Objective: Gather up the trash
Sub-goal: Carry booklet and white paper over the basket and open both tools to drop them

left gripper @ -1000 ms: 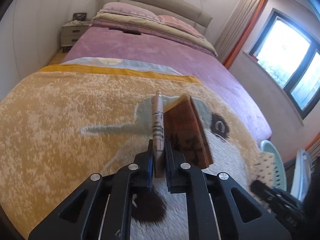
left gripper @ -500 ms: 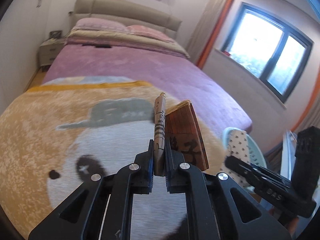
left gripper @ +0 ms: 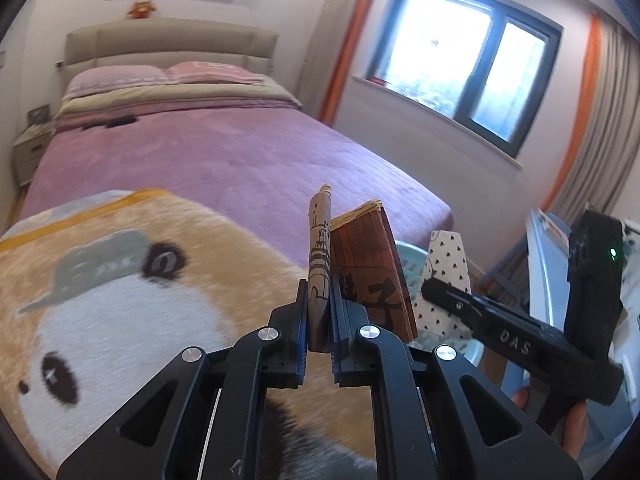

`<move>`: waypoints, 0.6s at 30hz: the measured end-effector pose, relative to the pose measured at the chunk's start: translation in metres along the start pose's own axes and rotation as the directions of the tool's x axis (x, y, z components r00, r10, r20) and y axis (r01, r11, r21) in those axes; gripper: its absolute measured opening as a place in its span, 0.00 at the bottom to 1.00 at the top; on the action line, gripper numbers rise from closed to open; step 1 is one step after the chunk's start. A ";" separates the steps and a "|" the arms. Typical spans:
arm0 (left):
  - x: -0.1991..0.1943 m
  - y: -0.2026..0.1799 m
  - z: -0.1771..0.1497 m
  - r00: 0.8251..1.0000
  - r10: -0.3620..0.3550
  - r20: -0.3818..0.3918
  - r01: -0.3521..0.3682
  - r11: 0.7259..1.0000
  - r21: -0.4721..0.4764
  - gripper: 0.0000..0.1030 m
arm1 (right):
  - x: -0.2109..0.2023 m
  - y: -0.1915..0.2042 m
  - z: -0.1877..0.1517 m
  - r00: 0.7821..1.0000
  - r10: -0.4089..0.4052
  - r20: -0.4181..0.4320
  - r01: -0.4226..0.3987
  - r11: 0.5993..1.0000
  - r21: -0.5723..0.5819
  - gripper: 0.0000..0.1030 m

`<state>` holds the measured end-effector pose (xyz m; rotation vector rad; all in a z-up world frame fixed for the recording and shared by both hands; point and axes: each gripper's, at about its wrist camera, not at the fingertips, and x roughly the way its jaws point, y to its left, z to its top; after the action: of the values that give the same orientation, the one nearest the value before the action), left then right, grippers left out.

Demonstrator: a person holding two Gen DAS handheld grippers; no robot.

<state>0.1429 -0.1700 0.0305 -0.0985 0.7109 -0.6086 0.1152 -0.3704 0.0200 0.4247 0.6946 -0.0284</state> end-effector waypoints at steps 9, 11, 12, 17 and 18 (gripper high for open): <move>0.056 -0.043 0.012 0.997 -0.049 -0.054 0.052 0.997 0.054 0.07 | 0.003 -0.066 0.022 0.994 -0.106 0.015 0.104 0.989 0.100 0.17; 0.067 -0.048 0.013 0.996 -0.054 -0.065 0.058 0.996 0.062 0.07 | 0.006 -0.080 0.022 0.991 -0.133 0.009 0.131 0.983 0.127 0.17; 0.073 -0.051 0.012 0.996 -0.059 -0.071 0.063 0.996 0.067 0.07 | 0.008 -0.088 0.022 0.990 -0.140 0.003 0.138 0.980 0.146 0.17; 0.099 -0.061 0.010 0.992 -0.081 -0.093 0.089 0.993 0.080 0.07 | 0.020 -0.109 0.020 0.985 -0.171 -0.033 0.174 0.968 0.181 0.17; 0.102 -0.062 0.010 0.992 -0.079 -0.094 0.087 0.993 0.081 0.10 | 0.022 -0.109 0.019 0.985 -0.168 -0.041 0.173 0.968 0.184 0.18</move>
<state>0.1792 -0.2788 -0.0033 -0.0216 0.7709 -0.7260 0.1260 -0.4747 -0.0208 0.5452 0.7545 -0.2530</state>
